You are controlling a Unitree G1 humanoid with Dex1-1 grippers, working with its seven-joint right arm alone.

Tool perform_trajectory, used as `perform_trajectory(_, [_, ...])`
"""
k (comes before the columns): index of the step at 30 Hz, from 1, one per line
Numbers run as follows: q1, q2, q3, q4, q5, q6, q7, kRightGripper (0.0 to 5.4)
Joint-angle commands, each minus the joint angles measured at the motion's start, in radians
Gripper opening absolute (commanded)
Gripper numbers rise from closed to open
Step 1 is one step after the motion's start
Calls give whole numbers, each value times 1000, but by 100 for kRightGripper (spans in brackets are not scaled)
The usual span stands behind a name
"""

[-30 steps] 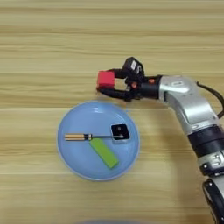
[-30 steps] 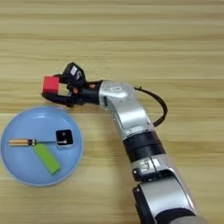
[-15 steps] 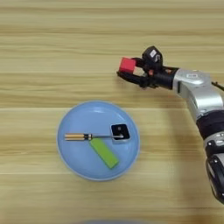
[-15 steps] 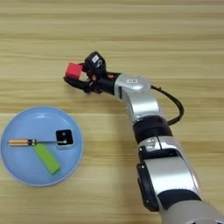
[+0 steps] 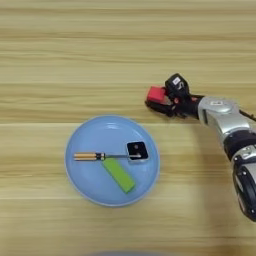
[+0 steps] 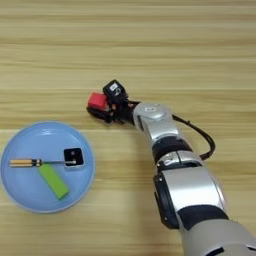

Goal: Move the objects on the table

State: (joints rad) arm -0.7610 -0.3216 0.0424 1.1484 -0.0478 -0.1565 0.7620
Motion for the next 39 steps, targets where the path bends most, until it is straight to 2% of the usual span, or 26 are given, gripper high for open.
perform_trajectory(1, [-97, -18, -1, 2, -16, -39, -40, 300])
perform_trajectory(9, [-101, -14, 5, 33, -30, -56, -42, 300])
perform_trajectory(10, [-101, -13, 5, 34, -30, -57, -41, 336])
perform_trajectory(22, [-114, -21, -30, -30, 6, -65, 25, 452])
perform_trajectory(31, [-107, -30, -61, -143, 46, -64, 50, 537])
perform_trajectory(39, [-82, -36, -81, -265, 84, -55, 74, 537])
